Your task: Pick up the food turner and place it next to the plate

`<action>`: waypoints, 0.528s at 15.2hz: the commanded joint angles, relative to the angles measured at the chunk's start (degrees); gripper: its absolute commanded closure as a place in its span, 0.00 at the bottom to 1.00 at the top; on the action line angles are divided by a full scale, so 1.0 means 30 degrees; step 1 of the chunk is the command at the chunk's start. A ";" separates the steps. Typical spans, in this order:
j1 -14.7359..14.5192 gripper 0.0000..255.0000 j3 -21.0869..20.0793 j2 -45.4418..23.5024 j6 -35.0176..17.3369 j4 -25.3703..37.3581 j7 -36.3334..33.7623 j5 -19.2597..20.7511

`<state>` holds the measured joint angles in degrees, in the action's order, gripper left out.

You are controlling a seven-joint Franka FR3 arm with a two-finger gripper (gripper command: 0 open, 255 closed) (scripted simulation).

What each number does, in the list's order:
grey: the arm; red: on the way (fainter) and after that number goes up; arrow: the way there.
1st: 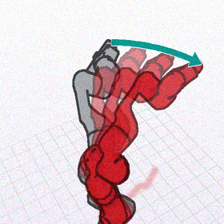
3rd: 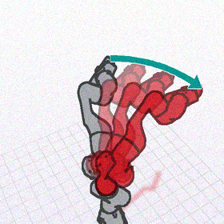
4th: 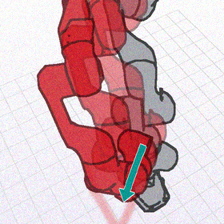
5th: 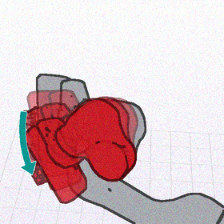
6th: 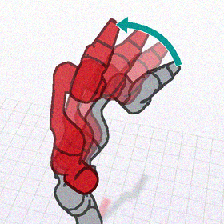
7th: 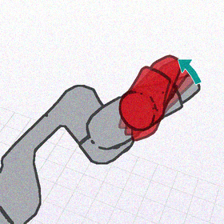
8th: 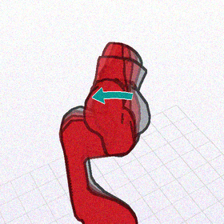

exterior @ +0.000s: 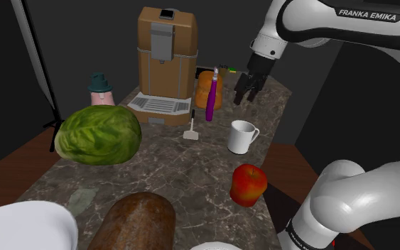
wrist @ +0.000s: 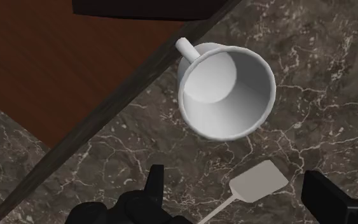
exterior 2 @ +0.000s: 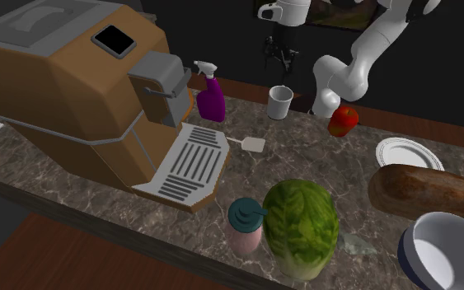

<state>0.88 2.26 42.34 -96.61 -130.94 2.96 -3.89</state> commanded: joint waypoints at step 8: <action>0.1261 0.00 -0.3090 -0.3934 -0.3059 0.0536 -0.7078 -0.0474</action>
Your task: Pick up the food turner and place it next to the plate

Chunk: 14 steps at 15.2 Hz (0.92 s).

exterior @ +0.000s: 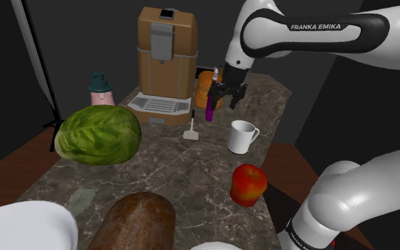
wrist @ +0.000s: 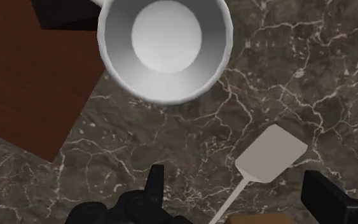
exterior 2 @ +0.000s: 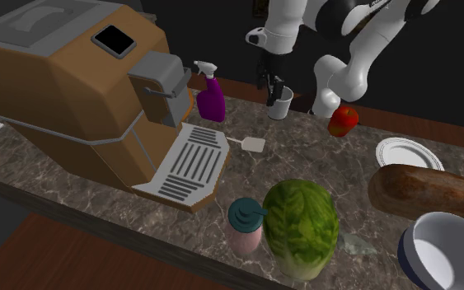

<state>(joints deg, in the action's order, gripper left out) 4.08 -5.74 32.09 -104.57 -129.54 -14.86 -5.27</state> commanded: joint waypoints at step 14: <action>0.1976 0.00 -0.3369 -0.9061 -0.3603 0.3974 -1.2498 0.2132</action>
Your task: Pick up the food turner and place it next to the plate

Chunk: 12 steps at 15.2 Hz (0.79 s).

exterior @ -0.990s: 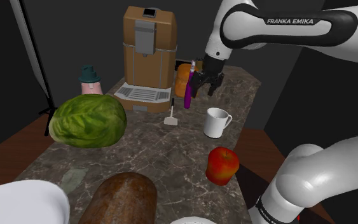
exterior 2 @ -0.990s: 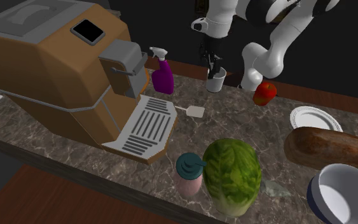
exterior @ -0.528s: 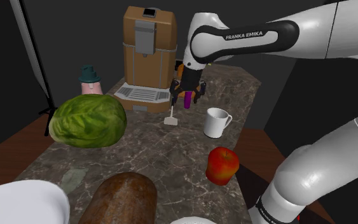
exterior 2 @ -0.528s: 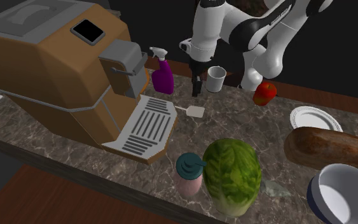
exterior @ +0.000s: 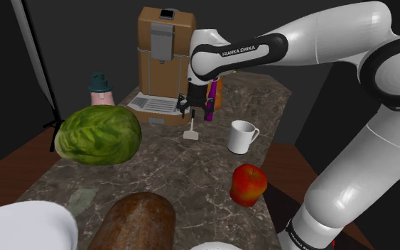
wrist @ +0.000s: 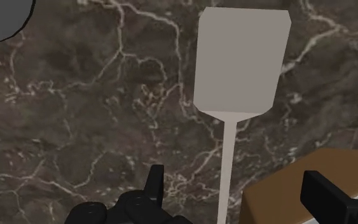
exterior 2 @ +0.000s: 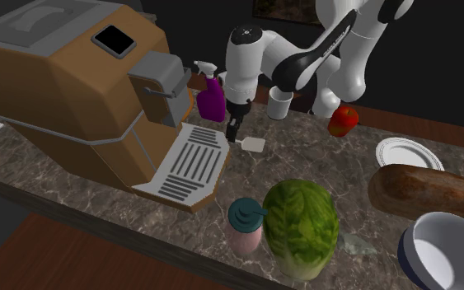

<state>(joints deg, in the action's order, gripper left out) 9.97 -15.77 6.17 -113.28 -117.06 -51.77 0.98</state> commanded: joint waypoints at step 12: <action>0.0100 0.00 -0.0118 -0.0893 -0.2092 -0.1125 -0.0306 0.0207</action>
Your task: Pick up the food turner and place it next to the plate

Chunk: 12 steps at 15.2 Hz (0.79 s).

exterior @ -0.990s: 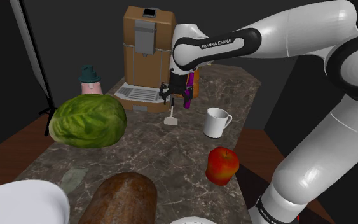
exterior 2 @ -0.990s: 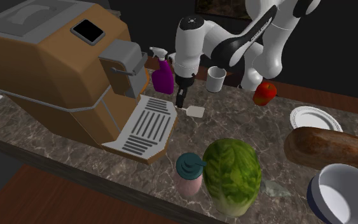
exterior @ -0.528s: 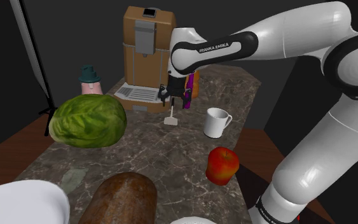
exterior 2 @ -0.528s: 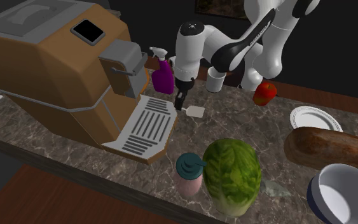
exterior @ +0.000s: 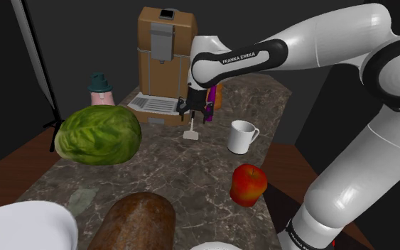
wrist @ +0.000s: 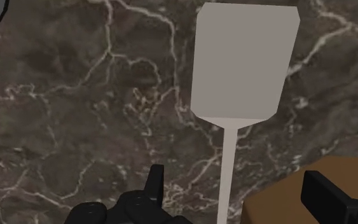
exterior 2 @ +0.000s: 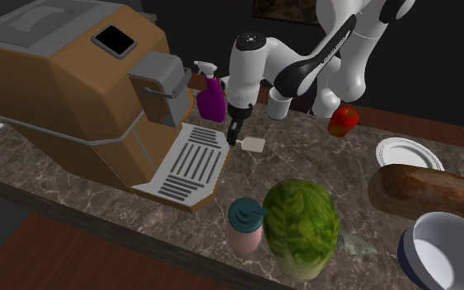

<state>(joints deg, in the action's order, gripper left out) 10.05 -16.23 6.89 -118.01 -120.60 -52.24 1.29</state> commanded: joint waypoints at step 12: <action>-0.0172 0.00 -0.0315 -0.0870 -0.0981 0.0379 -0.0382 0.0101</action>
<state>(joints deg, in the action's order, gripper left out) 9.57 -17.12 4.43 -120.62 -119.50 -53.38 1.62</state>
